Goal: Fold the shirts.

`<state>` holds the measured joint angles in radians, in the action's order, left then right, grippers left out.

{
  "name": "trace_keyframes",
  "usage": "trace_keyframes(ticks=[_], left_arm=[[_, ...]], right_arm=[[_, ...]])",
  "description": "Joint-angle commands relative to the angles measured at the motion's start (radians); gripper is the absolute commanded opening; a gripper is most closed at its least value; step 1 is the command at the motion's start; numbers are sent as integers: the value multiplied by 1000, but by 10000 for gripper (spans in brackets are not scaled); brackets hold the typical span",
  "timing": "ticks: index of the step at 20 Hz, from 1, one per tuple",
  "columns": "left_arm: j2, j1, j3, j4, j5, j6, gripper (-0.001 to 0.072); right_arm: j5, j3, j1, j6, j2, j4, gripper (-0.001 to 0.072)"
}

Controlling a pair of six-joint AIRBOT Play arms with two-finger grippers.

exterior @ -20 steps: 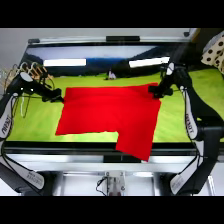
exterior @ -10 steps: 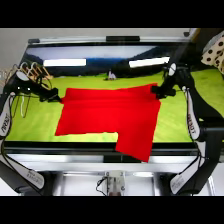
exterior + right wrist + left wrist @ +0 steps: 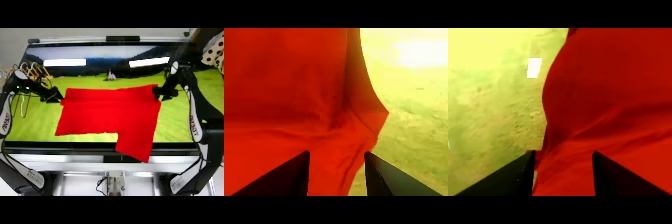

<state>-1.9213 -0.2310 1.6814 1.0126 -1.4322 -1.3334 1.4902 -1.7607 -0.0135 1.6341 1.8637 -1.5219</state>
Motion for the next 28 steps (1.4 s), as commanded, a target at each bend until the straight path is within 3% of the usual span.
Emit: trace_keyframes(ticks=[1, 4, 8, 10, 13, 17, 18, 20, 22, 25, 28], left_arm=[[15, -52, 47, -3, -200, -23, 439], [108, -106, -172, 31, -283, 4, 439], [391, -214, -737, 27, 14, 136, 439], [466, -266, -890, -2, 105, 193, 439], [476, -285, -953, -85, 126, 260, 439], [473, -272, -953, -111, 198, 259, 437], [473, -265, -953, -113, 209, 256, 421], [472, -253, -953, -114, 229, 219, 151], [473, -251, -951, -114, 225, 214, 38], [474, -251, -946, -113, 199, 215, 37], [480, -251, -932, -113, 167, 227, 38]], right_arm=[[221, 8, 39, -81, -92, -82, 469], [247, 154, 118, -84, -249, -72, 469], [148, 465, 196, -100, -466, 33, 469], [122, 553, 201, -112, -515, 66, 469], [123, 583, 195, -111, -529, 93, 469], [121, 583, 195, -111, -529, 127, 469], [121, 583, 195, -111, -529, 130, 469], [122, 583, 195, -108, -529, 130, 469], [116, 584, 195, -108, -529, 128, 469], [40, 690, 196, -127, -560, 166, 469], [-130, 930, 195, -132, -629, 284, 470]])
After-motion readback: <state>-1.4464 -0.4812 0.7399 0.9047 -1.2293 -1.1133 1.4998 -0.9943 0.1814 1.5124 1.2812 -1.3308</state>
